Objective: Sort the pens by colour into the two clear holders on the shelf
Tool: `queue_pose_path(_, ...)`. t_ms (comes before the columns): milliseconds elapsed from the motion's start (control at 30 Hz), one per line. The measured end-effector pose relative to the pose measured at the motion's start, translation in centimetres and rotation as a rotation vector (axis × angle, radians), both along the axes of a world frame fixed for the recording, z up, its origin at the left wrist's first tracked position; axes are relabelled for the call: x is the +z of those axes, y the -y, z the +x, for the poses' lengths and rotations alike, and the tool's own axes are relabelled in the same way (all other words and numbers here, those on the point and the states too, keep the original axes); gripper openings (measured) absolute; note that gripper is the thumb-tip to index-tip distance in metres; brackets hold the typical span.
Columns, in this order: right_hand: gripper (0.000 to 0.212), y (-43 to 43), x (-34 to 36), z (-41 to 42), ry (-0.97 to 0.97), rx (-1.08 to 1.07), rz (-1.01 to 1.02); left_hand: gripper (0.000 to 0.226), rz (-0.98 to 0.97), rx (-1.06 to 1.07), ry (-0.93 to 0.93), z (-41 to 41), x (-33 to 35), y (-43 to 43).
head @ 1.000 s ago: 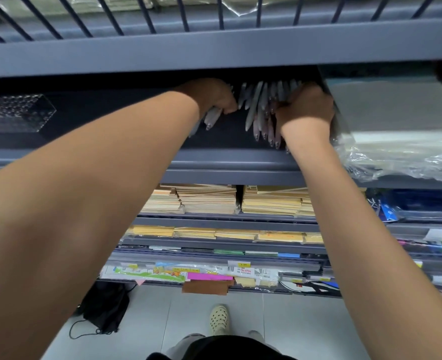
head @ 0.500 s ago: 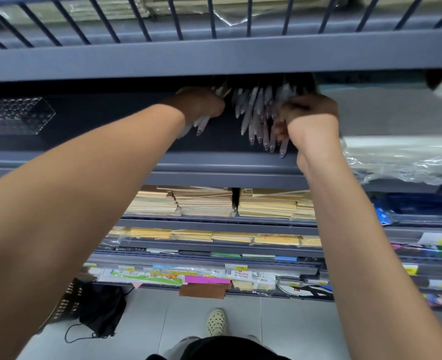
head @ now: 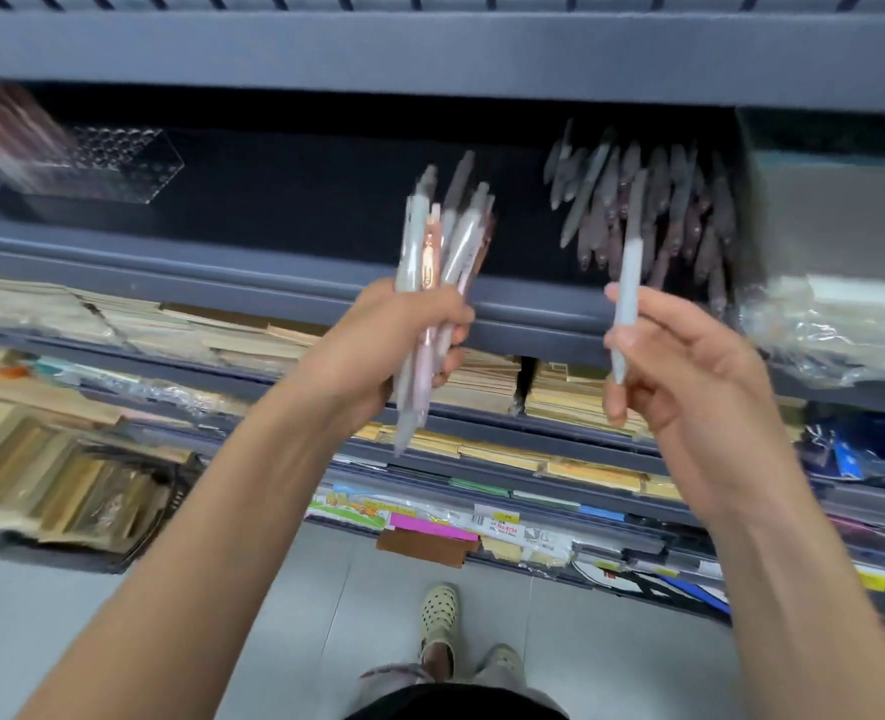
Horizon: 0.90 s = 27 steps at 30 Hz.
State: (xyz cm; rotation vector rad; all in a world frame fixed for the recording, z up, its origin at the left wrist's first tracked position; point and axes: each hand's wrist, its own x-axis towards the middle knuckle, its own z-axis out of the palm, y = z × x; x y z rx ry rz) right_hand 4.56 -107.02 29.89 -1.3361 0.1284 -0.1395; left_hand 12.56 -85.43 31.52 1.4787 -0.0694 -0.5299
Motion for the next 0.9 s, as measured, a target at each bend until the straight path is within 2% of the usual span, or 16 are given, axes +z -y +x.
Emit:
queue_pose_path(100,0.028,-2.1,-1.8,-1.6,-0.056,0.071,-0.104,0.029,-0.087,0.146,-0.029,-4.1,-2.5,-1.9)
queue_pose_path(200,0.034,-4.9,-3.8,-2.6,-0.104,0.114,-0.151,0.018,-0.17,0.316,-0.055,-7.1,-5.4,-4.2)
queue_pose_path(300,0.031,-8.1,-5.3,-3.3,-0.137,0.171,-0.145,0.013,-0.216,0.452,-0.078,-9.5,-7.6,-6.8)
queue_pose_path(500,0.02,-15.2,-6.5,-2.7,-0.164,0.371,-0.196,0.015,-0.179,0.624,0.023,-13.0,-9.0,-13.5)
queue_pose_path(667,0.017,-23.3,-6.0,-0.5,-0.144,0.5,-0.221,0.025,-0.155,0.819,0.007,-14.1,-8.7,-20.9)
queue_pose_path(800,0.015,-31.2,-5.5,1.0,-0.107,0.576,-0.248,0.031,-0.219,0.886,-0.014,-13.4,-8.0,-27.8)
queue_pose_path(900,0.018,-36.9,-4.8,2.3,-0.075,0.575,-0.23,0.019,-0.241,0.876,-0.011,-12.4,-7.6,-33.3)
